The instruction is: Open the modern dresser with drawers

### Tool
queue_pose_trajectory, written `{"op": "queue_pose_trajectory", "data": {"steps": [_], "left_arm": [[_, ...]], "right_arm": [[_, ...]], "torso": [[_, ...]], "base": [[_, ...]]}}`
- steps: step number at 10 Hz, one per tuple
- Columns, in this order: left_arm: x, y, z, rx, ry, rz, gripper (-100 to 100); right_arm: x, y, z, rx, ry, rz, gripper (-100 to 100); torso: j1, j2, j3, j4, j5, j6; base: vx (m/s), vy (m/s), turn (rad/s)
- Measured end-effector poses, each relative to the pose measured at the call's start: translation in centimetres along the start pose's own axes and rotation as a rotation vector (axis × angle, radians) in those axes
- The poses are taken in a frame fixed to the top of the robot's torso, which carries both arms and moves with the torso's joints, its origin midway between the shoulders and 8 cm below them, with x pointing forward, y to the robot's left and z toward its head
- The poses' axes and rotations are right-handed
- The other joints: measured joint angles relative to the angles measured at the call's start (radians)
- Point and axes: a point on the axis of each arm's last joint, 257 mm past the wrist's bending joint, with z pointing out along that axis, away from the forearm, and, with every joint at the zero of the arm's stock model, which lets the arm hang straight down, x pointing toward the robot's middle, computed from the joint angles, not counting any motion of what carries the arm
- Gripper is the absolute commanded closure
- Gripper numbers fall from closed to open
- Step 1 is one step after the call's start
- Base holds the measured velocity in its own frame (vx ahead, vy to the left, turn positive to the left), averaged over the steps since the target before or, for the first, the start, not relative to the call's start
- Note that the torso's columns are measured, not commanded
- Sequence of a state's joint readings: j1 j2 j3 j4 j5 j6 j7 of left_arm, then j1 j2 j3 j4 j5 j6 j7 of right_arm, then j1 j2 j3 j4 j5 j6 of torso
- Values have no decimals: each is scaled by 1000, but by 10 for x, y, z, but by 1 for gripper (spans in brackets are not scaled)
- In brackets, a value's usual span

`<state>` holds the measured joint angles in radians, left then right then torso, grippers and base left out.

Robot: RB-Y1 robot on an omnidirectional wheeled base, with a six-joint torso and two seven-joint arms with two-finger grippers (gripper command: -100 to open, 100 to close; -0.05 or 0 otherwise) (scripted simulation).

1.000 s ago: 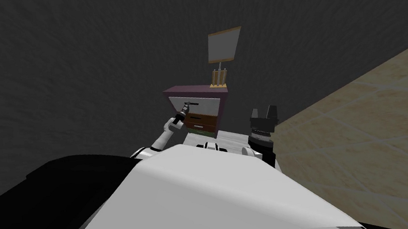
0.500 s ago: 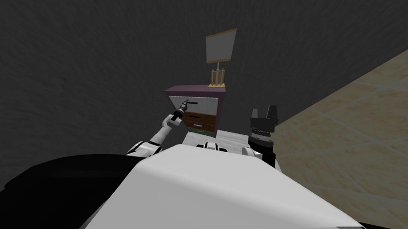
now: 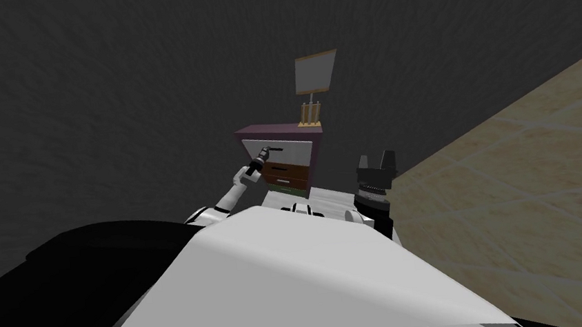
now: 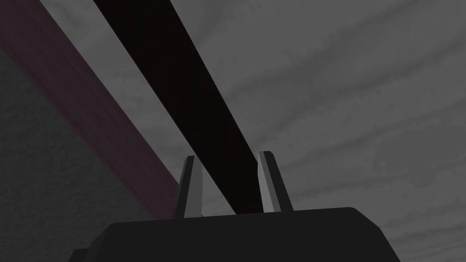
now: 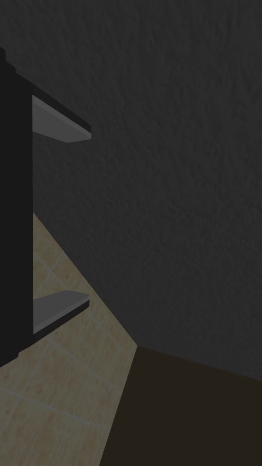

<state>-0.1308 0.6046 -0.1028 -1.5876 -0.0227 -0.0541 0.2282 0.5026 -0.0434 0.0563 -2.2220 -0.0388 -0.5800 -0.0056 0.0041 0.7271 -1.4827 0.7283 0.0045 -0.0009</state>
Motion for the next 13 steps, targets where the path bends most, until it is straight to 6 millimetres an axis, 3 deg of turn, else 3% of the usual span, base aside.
{"op": "queue_pose_trajectory", "data": {"steps": [7,13], "left_arm": [[34,-19,-36,2,-26,1,100],[47,-33,-63,-8,-57,5,100]], "right_arm": [[0,0,0,0,0,0,0],[0,0,0,0,0,0,0]], "torso": [[-4,-2,0,-3,0,5],[-2,2,2,0,0,2]], "base": [[32,64,-47],[26,52,-50]]}}
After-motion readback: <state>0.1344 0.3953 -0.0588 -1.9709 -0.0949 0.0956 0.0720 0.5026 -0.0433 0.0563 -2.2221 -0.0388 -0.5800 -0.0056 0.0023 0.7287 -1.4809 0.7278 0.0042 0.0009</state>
